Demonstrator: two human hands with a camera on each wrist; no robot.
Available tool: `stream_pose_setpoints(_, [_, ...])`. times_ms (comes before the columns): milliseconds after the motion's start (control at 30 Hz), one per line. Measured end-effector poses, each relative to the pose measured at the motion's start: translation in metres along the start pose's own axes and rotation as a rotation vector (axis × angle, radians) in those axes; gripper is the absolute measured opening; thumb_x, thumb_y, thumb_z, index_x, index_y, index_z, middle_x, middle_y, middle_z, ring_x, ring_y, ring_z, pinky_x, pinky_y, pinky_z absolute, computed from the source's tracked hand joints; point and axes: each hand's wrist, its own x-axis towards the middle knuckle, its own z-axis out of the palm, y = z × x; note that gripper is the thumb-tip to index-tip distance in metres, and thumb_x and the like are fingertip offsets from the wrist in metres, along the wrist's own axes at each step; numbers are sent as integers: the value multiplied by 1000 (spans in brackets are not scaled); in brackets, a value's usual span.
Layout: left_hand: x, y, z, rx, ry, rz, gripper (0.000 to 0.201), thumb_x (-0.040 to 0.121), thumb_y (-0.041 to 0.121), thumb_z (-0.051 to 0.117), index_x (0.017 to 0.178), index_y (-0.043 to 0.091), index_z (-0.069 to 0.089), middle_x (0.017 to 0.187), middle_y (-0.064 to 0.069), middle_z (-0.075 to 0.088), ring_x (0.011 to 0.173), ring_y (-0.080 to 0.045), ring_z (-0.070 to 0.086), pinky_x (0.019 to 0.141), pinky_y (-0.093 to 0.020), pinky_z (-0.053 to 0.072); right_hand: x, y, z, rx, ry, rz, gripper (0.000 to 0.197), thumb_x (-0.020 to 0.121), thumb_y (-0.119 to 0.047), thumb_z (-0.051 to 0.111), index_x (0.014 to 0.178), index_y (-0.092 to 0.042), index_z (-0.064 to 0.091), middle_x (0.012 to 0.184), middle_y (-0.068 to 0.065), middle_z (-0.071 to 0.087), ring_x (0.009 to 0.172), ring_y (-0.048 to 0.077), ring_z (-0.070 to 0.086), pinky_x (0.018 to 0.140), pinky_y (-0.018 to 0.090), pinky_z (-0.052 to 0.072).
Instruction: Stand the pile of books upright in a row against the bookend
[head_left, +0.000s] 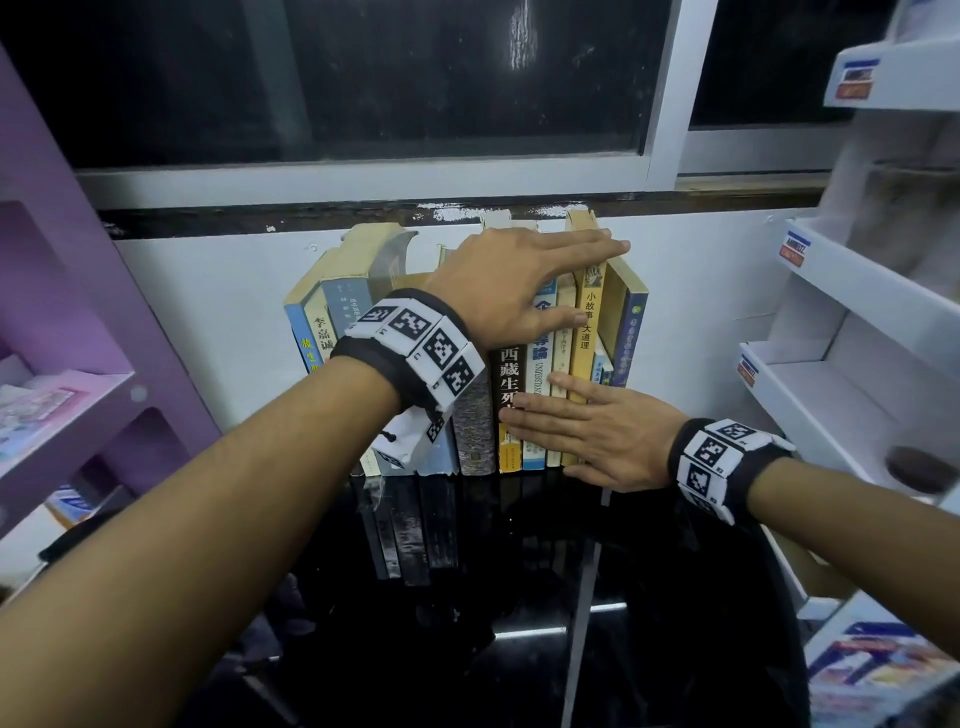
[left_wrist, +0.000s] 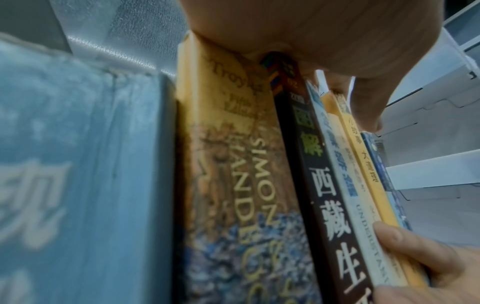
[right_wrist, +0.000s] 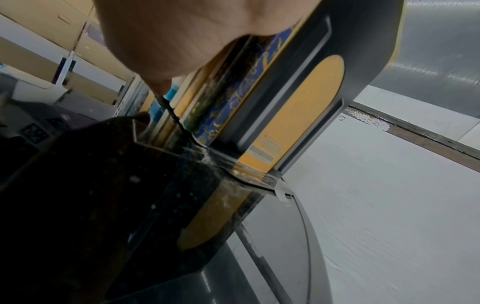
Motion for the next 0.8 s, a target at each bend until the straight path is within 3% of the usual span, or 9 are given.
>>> stream_pose_setpoints(433, [-4, 0, -2, -80, 2, -32, 65, 85, 54, 48, 146, 41, 32, 151, 12, 39, 133, -19, 46, 105, -45, 42, 1, -6, -17, 48, -17, 23, 71, 96, -43, 38, 153, -8, 14, 162, 6, 2, 149, 22, -2, 119, 49, 1])
stream_pose_setpoints(500, [-6, 1, -4, -109, 11, -31, 63, 85, 52, 48, 145, 38, 36, 149, 10, 42, 132, -19, 46, 107, -44, 40, 3, -7, -25, 58, -12, 31, 67, 95, -41, 37, 152, -8, 22, 161, 7, 11, 149, 23, 6, 119, 48, 6])
stream_pose_setpoints(633, [-12, 5, -7, -144, 11, -26, 62, 86, 54, 44, 144, 32, 39, 145, 4, 49, 130, -19, 47, 109, -42, 36, 8, -8, -50, 127, 43, 51, 56, 94, -39, 39, 141, -9, 46, 149, 9, 42, 139, 24, 36, 111, 46, 24])
stream_pose_setpoints(800, [-35, 15, -20, -165, 78, -22, 58, 89, 50, 45, 143, 31, 40, 140, 1, 53, 128, -18, 48, 108, -42, 37, 19, -9, -92, 198, 173, 176, 45, 94, -36, 45, 129, -9, 56, 129, 8, 59, 121, 25, 51, 98, 43, 42])
